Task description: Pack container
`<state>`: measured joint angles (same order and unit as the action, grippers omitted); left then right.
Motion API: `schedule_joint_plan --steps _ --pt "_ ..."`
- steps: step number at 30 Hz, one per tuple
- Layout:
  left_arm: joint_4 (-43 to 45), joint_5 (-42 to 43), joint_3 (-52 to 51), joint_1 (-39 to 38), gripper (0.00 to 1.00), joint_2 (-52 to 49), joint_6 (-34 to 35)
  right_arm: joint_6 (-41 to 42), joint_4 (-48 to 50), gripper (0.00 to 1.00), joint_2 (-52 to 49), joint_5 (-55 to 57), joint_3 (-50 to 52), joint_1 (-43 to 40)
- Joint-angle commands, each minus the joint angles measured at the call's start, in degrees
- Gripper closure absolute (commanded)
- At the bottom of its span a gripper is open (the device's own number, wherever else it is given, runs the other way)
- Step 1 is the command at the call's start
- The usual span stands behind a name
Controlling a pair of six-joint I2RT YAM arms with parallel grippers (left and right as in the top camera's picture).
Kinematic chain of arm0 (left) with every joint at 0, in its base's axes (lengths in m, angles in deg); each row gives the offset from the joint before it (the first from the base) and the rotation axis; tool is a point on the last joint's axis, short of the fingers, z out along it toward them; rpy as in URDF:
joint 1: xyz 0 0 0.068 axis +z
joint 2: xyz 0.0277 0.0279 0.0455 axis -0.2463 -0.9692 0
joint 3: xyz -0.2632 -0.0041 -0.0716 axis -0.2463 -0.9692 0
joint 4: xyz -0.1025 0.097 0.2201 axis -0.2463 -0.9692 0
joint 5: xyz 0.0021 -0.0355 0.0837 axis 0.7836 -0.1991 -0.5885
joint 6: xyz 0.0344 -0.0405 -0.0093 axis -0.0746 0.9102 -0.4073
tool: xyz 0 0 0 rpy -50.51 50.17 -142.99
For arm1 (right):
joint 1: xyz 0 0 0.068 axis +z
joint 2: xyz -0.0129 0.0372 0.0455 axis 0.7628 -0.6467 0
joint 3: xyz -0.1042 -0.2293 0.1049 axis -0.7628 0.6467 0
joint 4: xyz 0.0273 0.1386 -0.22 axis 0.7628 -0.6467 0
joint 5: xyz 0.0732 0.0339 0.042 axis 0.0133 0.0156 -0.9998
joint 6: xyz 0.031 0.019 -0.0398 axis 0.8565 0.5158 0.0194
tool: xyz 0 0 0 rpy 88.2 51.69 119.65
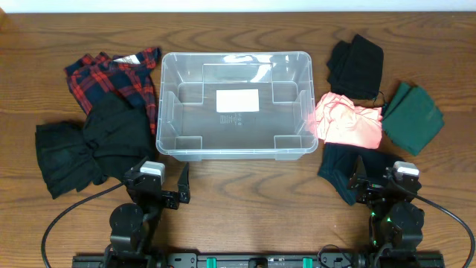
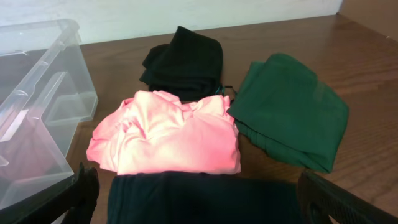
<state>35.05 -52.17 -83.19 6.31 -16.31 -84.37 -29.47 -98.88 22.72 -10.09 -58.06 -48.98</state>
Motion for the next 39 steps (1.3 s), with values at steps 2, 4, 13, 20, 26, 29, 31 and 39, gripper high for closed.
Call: schedule_joint_plan --steps 2,4,13,20,26,29,31,39 --pt "-0.13 0.83 -1.38 -0.17 0.02 0.35 0.26 -0.81 0.09 0.01 0.31 -0.02 0.17 0.42" --pt "-0.13 0.83 -1.38 -0.17 0.02 0.33 0.28 -0.81 0.09 0.01 0.31 0.0 0.17 0.42" --pt "-0.09 -1.29 1.66 -0.17 0.02 -4.31 5.53 -0.81 0.09 0.01 0.31 0.0 0.17 0.42" --pt "-1.68 -11.34 17.55 -0.15 0.02 -19.41 7.13 -0.81 0.07 0.01 0.31 0.0 0.17 0.42" --pt "-11.98 -17.49 38.88 2.05 0.02 -40.65 10.19 -0.81 0.07 0.01 0.31 0.0 0.17 0.42" --pt "-18.73 -17.18 50.62 6.97 0.02 -51.15 10.14 -0.81 0.07 0.01 0.31 0.0 0.17 0.42" --pt "-22.34 -14.71 58.42 11.85 0.02 -57.68 10.19 -0.81 0.09 0.01 0.31 0.0 0.17 0.42" --pt "-24.57 -11.67 68.74 21.79 0.02 -66.73 9.57 -0.81 0.09 0.01 0.31 0.0 0.17 0.42"
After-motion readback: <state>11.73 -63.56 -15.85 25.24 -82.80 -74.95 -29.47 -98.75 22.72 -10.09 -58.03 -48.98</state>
